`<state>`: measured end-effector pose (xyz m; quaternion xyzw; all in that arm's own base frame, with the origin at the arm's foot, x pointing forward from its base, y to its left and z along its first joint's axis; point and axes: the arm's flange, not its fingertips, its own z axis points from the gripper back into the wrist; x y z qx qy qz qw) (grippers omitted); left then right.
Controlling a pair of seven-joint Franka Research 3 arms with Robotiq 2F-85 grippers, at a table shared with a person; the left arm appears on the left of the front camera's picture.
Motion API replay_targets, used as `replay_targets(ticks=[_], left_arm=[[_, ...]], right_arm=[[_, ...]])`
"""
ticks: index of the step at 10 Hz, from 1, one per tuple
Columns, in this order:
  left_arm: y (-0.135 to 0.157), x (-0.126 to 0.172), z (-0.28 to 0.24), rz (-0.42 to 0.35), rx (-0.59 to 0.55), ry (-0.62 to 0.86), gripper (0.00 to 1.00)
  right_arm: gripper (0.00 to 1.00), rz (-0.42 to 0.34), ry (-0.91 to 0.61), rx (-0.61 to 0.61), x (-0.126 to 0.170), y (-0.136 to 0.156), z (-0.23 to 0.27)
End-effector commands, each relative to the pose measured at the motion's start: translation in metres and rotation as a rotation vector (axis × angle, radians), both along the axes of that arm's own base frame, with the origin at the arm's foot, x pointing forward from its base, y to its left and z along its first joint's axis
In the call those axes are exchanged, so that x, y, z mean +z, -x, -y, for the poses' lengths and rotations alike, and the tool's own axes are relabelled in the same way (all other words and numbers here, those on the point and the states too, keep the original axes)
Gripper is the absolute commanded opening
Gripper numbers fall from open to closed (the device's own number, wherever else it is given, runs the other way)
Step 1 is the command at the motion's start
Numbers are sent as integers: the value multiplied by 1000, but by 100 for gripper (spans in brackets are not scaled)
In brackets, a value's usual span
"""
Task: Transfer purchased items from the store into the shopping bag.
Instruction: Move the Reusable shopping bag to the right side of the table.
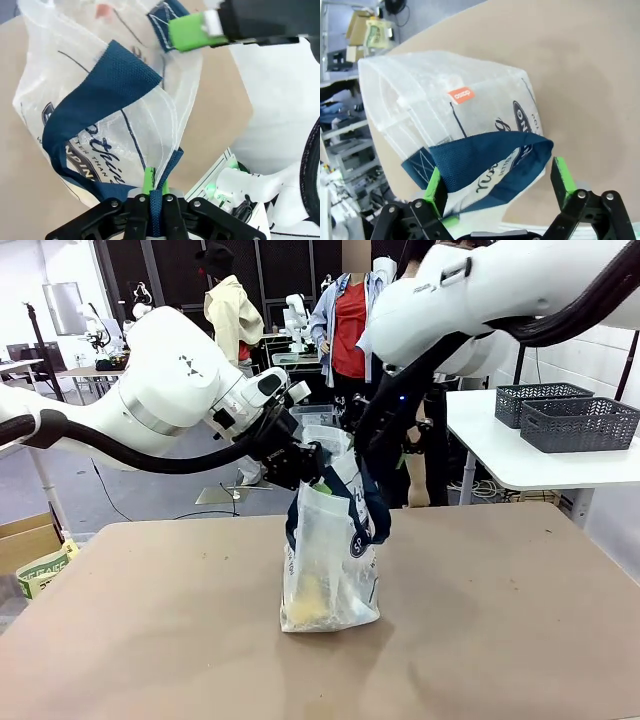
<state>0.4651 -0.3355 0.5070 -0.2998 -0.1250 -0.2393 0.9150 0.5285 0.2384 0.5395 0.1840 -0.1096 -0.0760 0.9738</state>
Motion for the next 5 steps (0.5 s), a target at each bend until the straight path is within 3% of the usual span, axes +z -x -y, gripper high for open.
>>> replay_targets(ticks=[1, 3, 4, 5], left_arm=[[1, 0, 0, -2, -3, -1, 0], [1, 0, 0, -2, -3, -1, 0], [1, 0, 0, -2, -3, -1, 0], [1, 0, 0, -2, -3, -1, 0]], right_arm=[[100, 21, -25, 163, 0, 19, 33], [100, 65, -13, 401, 12, 28, 56], [100, 162, -21, 522, 18, 31, 67], [100, 221, -2, 545, 24, 34, 78]])
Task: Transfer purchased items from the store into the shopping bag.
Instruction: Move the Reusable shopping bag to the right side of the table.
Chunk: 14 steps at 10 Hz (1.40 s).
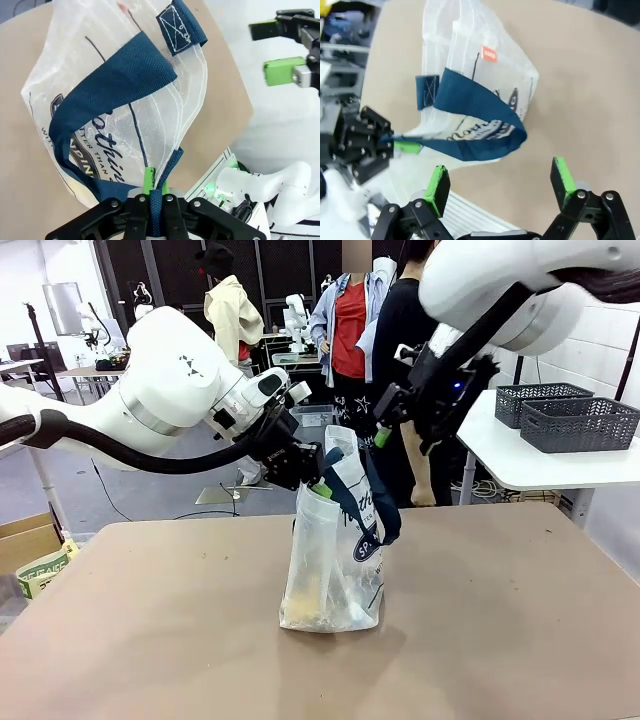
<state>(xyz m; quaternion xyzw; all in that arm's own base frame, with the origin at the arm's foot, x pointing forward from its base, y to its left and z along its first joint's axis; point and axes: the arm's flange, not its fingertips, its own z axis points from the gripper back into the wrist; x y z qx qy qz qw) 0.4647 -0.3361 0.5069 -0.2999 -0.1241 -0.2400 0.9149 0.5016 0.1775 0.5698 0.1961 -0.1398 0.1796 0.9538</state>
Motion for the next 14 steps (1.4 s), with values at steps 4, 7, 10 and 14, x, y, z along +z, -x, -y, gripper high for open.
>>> replay_targets(ticks=[4, 7, 10, 14], left_arm=[[0, 0, -1, -1, -1, -1, 0], [0, 0, -1, -1, -1, -1, 0], [0, 0, -1, -1, -1, -1, 0], [-21, 37, -12, 98, 8, -78, 0]], right_arm=[[100, 279, -20, 306, 2, 20, 37], [100, 305, -78, 275, -4, 1, 30], [100, 300, -7, 295, 9, 13, 35], [100, 300, -7, 295, 9, 13, 35]])
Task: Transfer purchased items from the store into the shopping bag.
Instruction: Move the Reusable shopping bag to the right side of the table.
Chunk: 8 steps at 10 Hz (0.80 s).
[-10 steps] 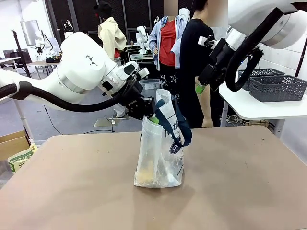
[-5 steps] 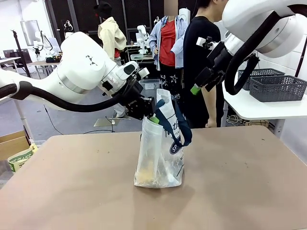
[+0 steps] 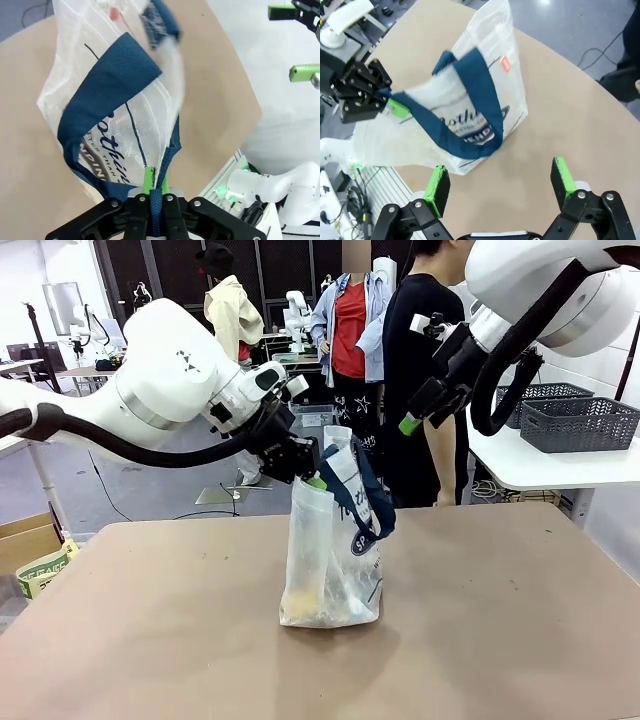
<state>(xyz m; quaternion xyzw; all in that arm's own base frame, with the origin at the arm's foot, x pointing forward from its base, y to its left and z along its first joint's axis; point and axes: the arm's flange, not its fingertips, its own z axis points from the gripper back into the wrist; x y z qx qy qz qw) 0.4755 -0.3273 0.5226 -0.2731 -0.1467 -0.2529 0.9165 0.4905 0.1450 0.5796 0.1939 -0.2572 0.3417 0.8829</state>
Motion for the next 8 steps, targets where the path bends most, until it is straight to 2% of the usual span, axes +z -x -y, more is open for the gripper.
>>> replay_targets(ticks=[1, 3, 5, 8], left_arm=[[-18, 34, -8, 51, -2, -80, 0], [-35, 59, -19, 83, -2, -158, 0], [-49, 69, -35, 88, -42, -247, 0], [-68, 80, -77, 181, -70, -442, 0]], right_arm=[[100, -8, 16, 2, -1, 2, 3], [100, -8, 16, 2, -1, 2, 3], [100, -8, 16, 2, -1, 2, 3], [100, -8, 16, 2, -1, 2, 3]])
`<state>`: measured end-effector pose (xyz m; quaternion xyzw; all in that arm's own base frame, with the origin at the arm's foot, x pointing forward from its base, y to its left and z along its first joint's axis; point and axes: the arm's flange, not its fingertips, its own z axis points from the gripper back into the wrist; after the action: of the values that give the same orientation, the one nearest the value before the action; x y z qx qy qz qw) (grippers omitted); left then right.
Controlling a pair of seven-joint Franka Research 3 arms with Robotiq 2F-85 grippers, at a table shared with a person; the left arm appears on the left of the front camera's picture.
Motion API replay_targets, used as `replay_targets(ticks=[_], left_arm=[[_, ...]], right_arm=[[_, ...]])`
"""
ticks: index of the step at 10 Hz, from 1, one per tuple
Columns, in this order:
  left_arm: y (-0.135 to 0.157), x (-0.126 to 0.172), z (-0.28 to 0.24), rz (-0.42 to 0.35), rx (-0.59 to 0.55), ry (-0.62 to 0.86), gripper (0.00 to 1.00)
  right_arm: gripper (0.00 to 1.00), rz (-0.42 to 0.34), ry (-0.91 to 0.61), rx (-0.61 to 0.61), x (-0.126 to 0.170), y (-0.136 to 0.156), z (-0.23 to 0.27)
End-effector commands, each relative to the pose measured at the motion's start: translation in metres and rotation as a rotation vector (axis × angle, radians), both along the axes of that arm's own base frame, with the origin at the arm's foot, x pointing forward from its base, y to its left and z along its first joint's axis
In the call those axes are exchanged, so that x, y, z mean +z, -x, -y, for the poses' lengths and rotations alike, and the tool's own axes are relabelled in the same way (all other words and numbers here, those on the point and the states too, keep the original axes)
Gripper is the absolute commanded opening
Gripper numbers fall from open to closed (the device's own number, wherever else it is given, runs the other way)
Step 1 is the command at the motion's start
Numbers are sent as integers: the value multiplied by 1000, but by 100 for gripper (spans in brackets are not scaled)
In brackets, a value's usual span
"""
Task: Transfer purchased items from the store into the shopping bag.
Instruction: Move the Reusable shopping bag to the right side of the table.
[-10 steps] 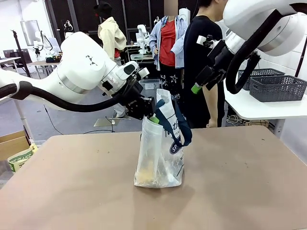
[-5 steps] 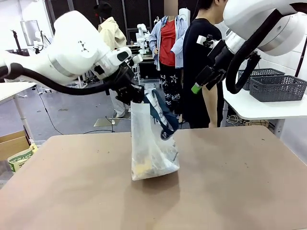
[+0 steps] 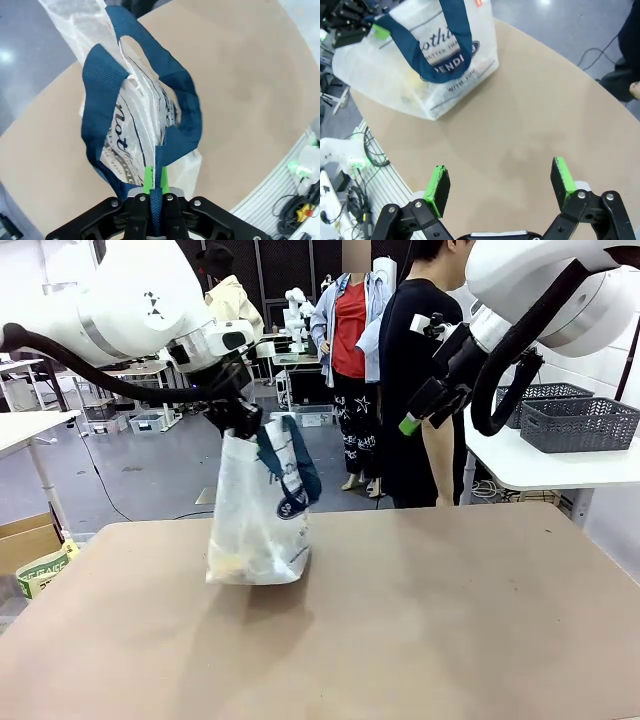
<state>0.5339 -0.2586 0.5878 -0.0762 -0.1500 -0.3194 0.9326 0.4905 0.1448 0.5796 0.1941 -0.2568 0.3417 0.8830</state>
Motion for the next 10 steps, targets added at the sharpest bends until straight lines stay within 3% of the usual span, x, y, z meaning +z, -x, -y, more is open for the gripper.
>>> replay_targets(ticks=[1, 3, 6, 10], left_arm=[[-16, 15, -32, 62, 3, -81, 0], [-11, 28, -80, 133, 5, -38, 0], [1, 50, -151, 258, 10, -87, 0], [26, 35, -233, 403, 75, -193, 0]], right_arm=[[100, -7, 16, 2, -1, 2, 3], [100, -7, 16, 2, -1, 2, 3], [100, -7, 16, 2, -1, 2, 3], [100, -7, 16, 2, -1, 2, 3]])
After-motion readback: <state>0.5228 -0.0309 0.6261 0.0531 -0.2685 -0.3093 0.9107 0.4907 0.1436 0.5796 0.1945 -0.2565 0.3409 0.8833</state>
